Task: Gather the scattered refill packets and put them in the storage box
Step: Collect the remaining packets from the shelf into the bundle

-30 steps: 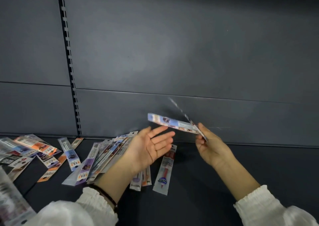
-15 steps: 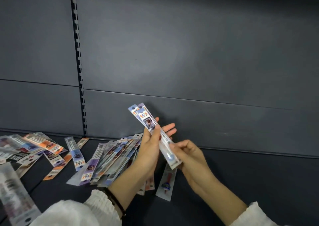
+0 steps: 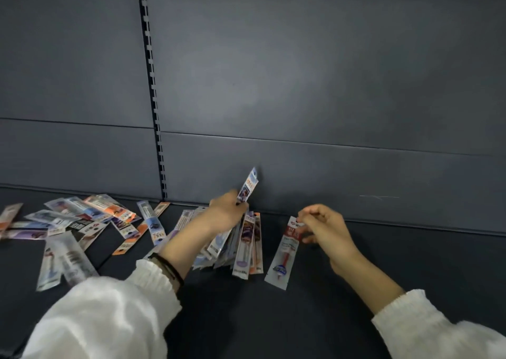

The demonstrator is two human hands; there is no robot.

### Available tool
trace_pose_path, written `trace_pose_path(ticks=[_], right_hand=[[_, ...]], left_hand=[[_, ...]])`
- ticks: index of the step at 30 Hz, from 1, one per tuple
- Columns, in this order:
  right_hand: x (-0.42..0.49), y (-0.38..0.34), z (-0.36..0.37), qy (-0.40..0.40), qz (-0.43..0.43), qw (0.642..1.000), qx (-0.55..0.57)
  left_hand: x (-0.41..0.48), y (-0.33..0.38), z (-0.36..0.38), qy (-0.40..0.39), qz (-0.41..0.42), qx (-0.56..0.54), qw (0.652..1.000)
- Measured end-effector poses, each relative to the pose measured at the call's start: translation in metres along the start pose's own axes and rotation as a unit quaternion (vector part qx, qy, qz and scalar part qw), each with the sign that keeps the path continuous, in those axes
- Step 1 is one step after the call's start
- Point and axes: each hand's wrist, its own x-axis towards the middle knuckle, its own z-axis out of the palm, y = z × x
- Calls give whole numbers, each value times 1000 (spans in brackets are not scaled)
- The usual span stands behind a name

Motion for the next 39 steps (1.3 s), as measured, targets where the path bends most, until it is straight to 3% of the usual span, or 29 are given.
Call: trace_pose_path(ticks=[6, 9, 13, 17, 20, 26, 33, 36, 39], right_hand=[[1, 9, 3, -10, -20, 998, -59], [0, 9, 4, -41, -39, 991, -121], [-3, 7, 11, -110, 26, 988, -106], [-5, 3, 20, -127, 52, 990, -40], [-2, 4, 23, -114, 59, 992, 0], [-4, 8, 25, -168, 84, 982, -7], [-6, 4, 35, -232, 109, 963, -84], [-9, 5, 34, -242, 44, 952, -182], [-6, 5, 33, -231, -25, 915, -330]], left_hand=[[-6, 6, 14, 47, -84, 230, 968], [-13, 1, -3, 48, -100, 261, 959], [-20, -33, -22, 22, -147, 221, 964], [-28, -51, -9, -23, -148, 181, 972], [-31, -33, 5, -16, -129, 135, 982], [-33, 2, 33, -51, -89, 14, 995], [-33, 2, 34, -31, -41, -74, 996], [-40, -8, 22, 31, -25, -65, 997], [-50, -20, 4, 79, 1, -23, 997]])
